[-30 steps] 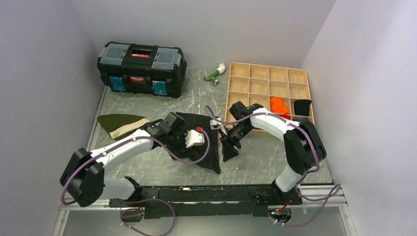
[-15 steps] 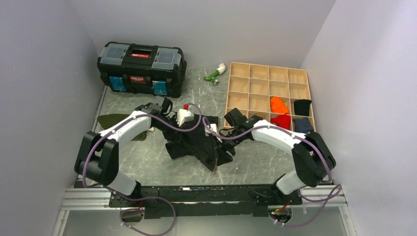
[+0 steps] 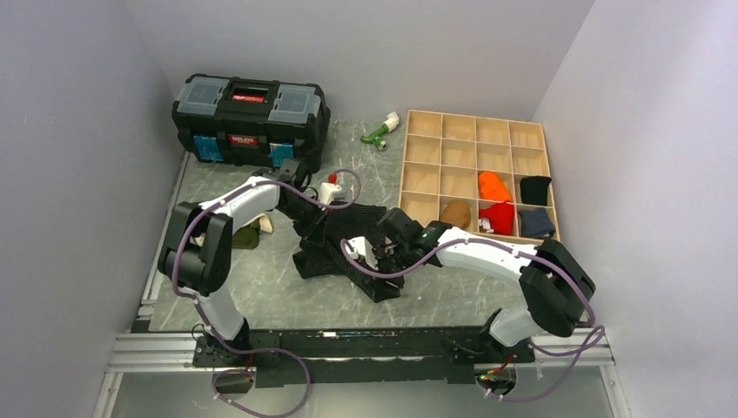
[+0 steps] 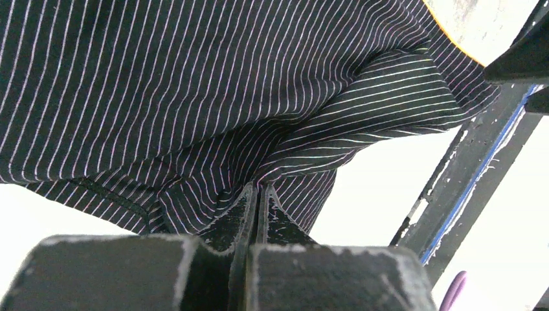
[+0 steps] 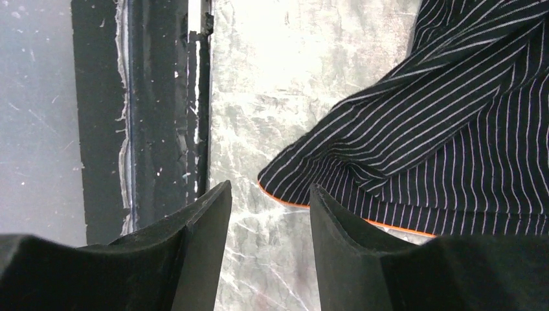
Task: Roll the underwear
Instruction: Flatten out the underwear at the center of the board.
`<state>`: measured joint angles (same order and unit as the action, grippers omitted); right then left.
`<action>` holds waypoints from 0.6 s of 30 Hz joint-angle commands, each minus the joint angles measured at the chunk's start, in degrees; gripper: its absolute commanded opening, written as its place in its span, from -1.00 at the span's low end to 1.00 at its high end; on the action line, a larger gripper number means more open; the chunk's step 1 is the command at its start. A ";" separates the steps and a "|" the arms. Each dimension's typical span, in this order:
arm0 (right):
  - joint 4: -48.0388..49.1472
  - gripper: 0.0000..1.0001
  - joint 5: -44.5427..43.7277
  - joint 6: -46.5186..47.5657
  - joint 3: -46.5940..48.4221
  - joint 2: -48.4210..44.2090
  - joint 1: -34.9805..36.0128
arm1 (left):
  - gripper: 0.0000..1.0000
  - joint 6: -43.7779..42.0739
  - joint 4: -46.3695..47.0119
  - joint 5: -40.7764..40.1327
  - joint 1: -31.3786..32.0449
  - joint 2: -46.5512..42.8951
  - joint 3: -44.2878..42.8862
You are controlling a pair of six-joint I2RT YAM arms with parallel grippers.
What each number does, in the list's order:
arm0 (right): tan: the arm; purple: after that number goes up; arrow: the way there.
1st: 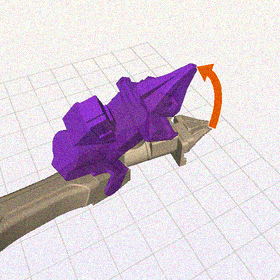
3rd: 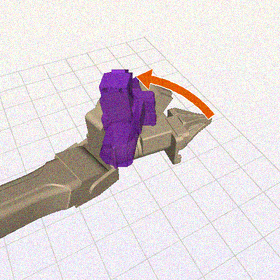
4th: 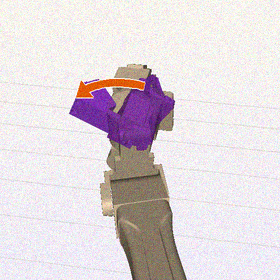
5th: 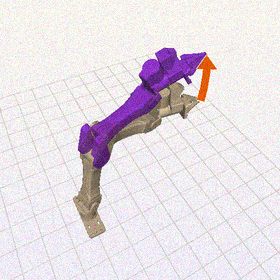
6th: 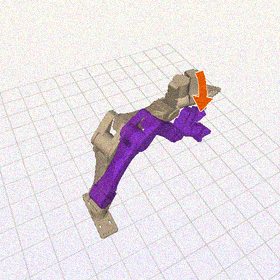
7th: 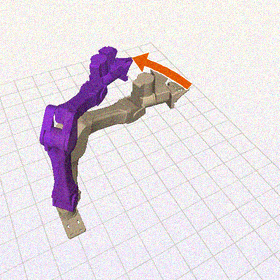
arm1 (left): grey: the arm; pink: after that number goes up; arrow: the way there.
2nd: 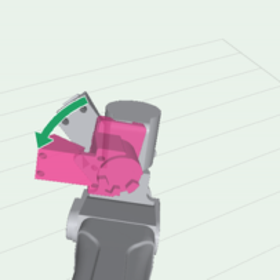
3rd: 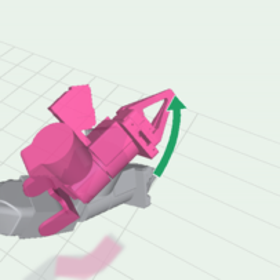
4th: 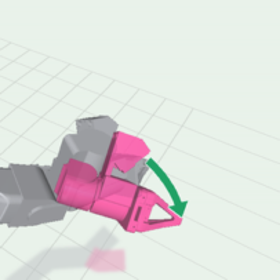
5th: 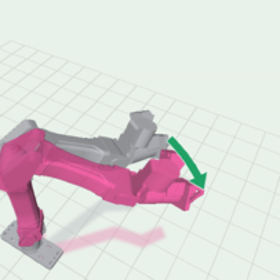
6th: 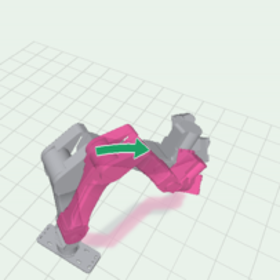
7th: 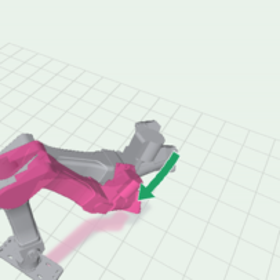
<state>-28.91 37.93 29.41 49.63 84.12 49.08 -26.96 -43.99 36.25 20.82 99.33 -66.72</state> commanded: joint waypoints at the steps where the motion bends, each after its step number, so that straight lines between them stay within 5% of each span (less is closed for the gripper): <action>1: 4.10 0.00 -5.20 -2.80 -0.48 0.11 2.69 | -1.00 2.02 -2.23 2.39 -0.44 2.13 -3.36; 18: 4.58 -0.14 -12.44 -7.32 1.45 2.90 7.76 | -1.00 3.44 -4.00 1.20 -0.84 5.69 -5.97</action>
<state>-25.93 26.65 23.81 49.45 88.40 56.40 -24.18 -47.48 36.40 20.32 104.84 -70.74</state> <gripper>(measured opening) 0.424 0.013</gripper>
